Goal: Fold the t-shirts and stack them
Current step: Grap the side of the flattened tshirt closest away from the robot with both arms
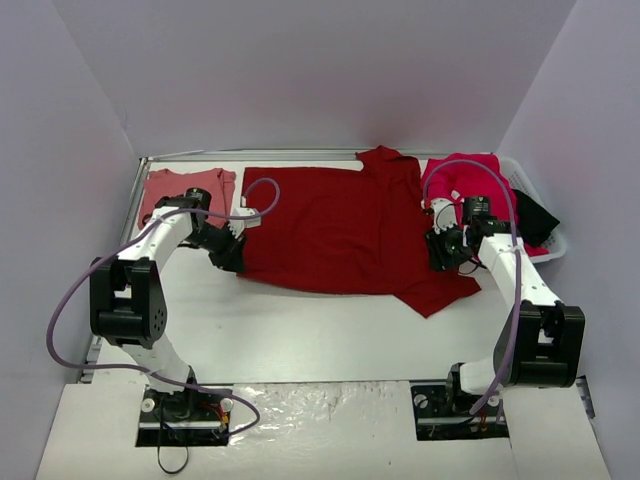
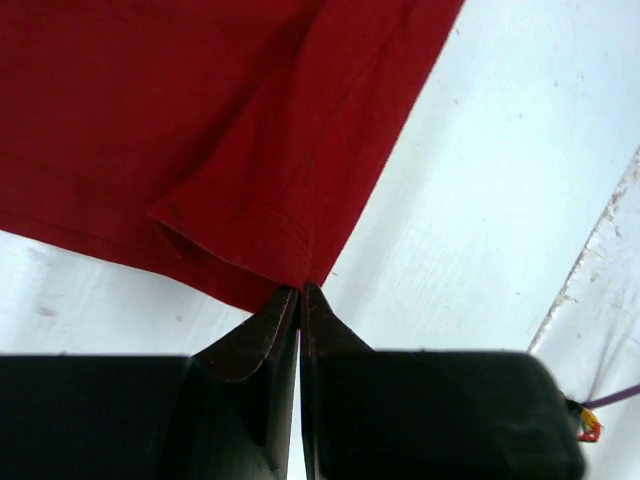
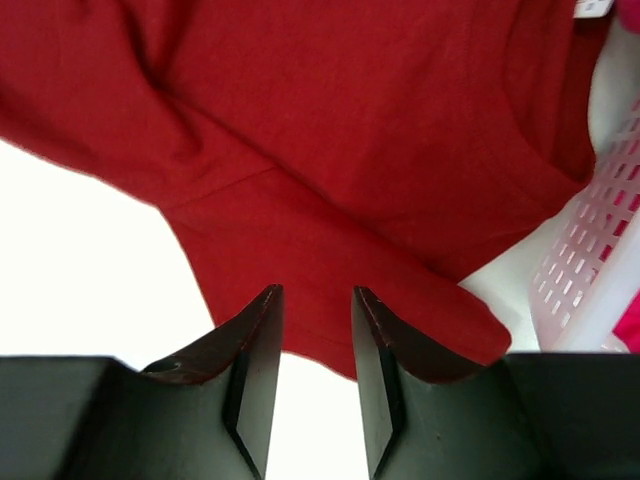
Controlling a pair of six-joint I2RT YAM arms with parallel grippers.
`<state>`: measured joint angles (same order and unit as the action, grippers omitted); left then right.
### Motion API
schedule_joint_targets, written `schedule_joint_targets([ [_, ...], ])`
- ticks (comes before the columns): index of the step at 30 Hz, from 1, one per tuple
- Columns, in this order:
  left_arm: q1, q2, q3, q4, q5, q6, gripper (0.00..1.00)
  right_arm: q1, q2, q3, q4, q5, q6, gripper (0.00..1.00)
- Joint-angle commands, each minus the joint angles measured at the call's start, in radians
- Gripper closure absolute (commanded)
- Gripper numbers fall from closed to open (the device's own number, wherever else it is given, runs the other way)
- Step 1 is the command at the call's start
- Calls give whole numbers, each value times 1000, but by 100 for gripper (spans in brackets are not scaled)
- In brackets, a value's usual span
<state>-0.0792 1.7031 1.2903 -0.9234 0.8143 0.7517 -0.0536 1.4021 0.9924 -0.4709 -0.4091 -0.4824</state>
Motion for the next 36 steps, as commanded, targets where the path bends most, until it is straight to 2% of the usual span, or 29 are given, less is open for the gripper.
schedule_joint_targets([
  [1,-2,-40,-40,-43,23,44,98,-2,12,80,-166,-37,-82,68],
  [7,4,-66,-104,0,-6,12,98,3,40,213,-434,44,-310,50],
  [12,42,-79,-115,70,-62,-72,98,6,100,206,-557,139,-423,54],
  [15,73,-97,-121,165,-115,-144,98,6,116,154,-564,202,-453,52],
  [19,124,-134,-134,242,-180,-219,98,11,141,117,-594,199,-493,50],
  [24,148,-134,-144,258,-198,-239,98,24,181,97,-597,201,-530,47],
  [27,151,-123,-151,264,-202,-245,98,47,201,91,-586,181,-530,55],
  [31,151,-111,-155,264,-198,-245,98,185,198,60,-532,165,-499,53],
  [36,151,-105,-169,284,-202,-245,98,273,196,48,-467,173,-486,50],
])
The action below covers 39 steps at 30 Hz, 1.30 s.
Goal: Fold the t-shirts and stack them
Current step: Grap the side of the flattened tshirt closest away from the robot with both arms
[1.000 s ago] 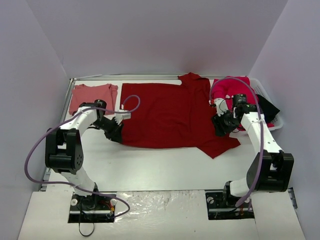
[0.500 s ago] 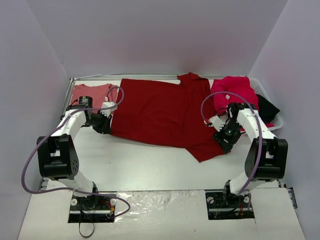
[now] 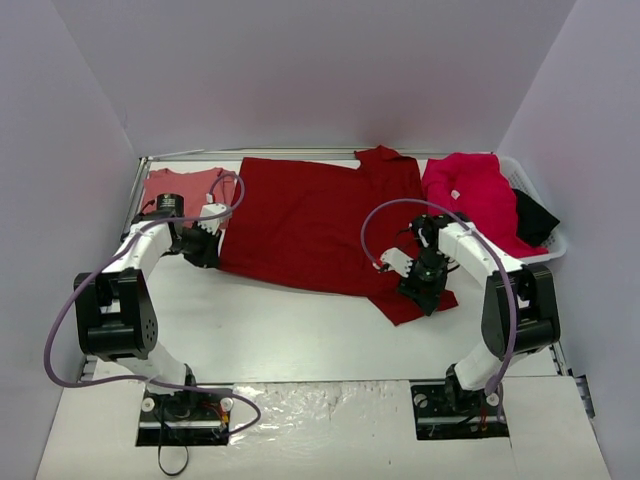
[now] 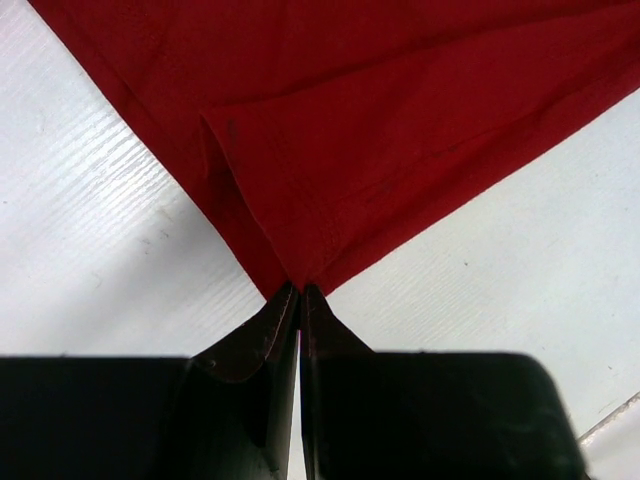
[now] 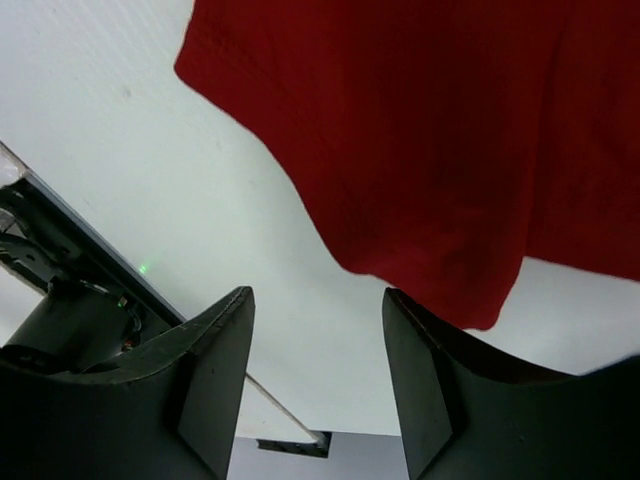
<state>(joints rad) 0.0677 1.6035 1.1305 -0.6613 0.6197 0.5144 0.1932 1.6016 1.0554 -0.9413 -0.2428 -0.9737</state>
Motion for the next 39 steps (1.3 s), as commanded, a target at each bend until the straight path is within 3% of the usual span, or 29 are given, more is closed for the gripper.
schedule_joint_targets([
  [1,4,-5,-12,23,-9,-8,98,37,-2,-20,16,16,13,49],
  [18,7,32,-25,23,-32,1,98,97,159,-126,220,149,79,48],
  [22,7,24,-31,23,-28,1,98,120,165,-133,249,168,119,64],
  [23,7,21,-31,22,-26,3,98,129,166,-135,249,172,128,82],
  [26,7,12,-29,16,-17,6,98,134,149,-135,237,189,159,100],
  [39,-57,-129,-27,-185,17,179,98,134,-9,12,-155,60,116,100],
])
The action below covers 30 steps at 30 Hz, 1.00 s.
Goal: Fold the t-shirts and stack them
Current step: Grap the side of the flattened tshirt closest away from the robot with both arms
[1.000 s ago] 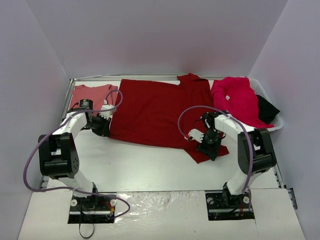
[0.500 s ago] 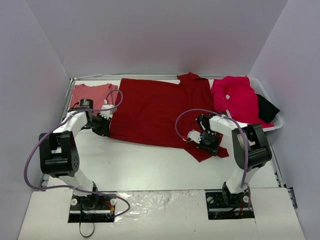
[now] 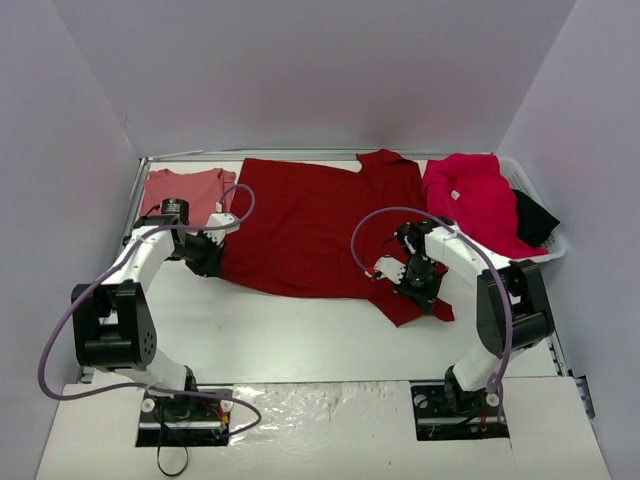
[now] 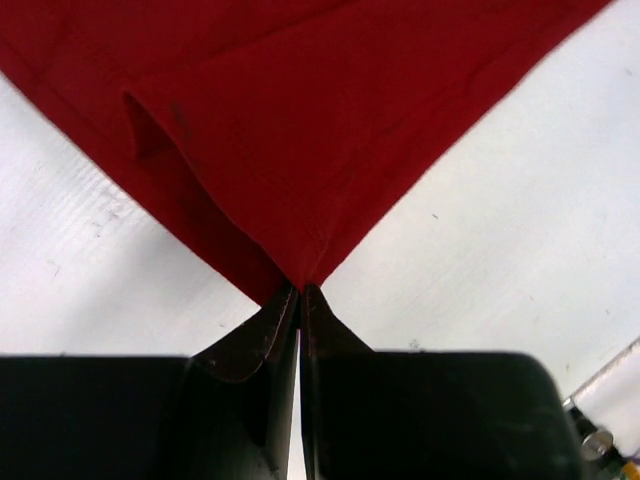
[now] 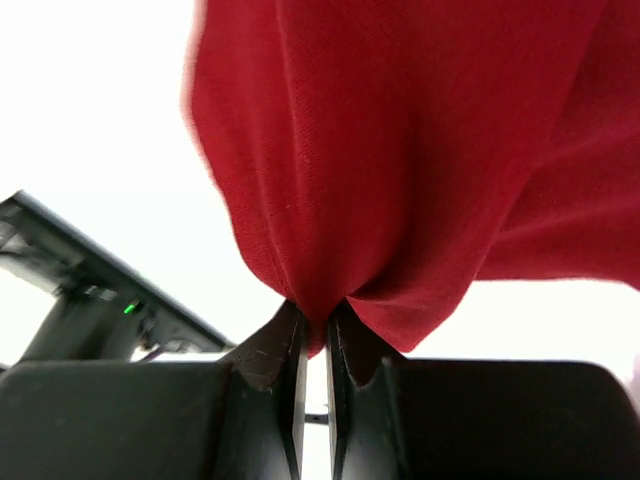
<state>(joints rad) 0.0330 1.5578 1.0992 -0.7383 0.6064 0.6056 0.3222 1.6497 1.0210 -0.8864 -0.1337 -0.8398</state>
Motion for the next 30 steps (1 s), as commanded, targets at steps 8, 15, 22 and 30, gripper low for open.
schedule_joint_targets([
  [8,-94,-195,-35,-252,85,190,98,3,-56,44,-293,-21,-21,100],
  [15,-91,-304,20,-343,96,232,98,-5,41,48,-249,57,28,100],
  [22,-84,-390,76,-437,78,275,98,-8,53,97,-278,60,31,100],
  [30,-82,-363,74,-356,73,215,98,-41,71,230,-298,66,30,100],
])
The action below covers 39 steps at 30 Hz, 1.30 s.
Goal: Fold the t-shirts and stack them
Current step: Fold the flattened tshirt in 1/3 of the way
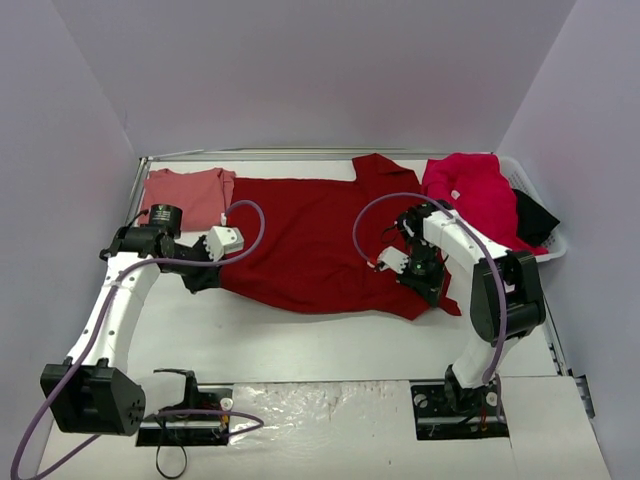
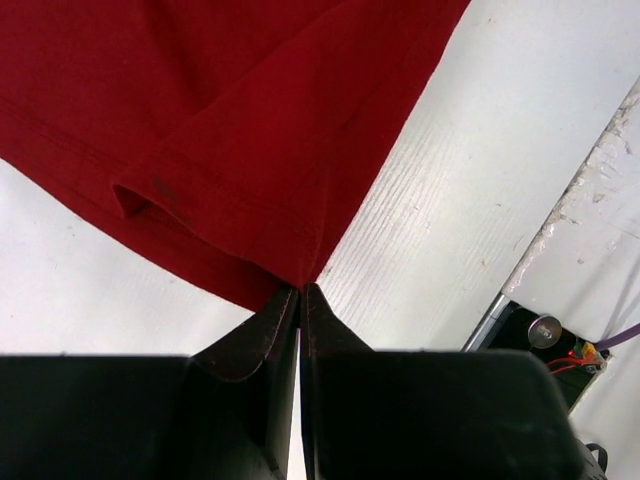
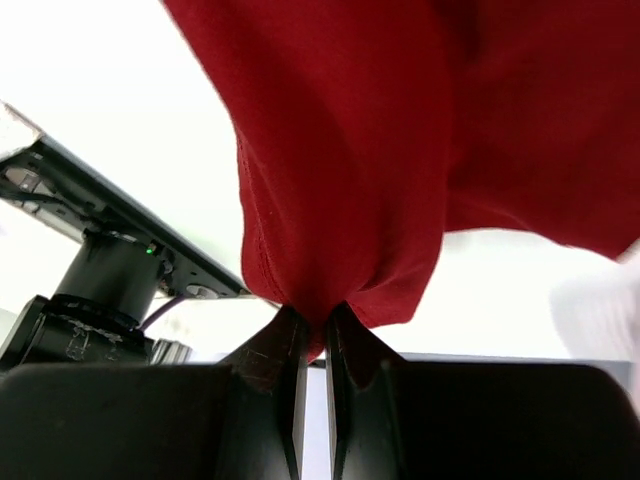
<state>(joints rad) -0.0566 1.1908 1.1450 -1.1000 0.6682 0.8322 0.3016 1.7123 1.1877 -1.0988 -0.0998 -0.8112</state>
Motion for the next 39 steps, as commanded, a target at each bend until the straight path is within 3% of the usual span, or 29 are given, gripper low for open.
schedule_joint_targets([
  [1,9,15,32,12,10,-13,97,-27,15,75,-85,32,0,100],
  [15,23,73,42,219,-56,-143,98,-136,162,292,-79,20,-20,100],
  [24,23,168,96,261,-36,-174,98,-140,311,510,-85,-5,-5,100],
  [39,24,303,87,416,-104,-226,98,-130,524,699,-84,29,9,100],
])
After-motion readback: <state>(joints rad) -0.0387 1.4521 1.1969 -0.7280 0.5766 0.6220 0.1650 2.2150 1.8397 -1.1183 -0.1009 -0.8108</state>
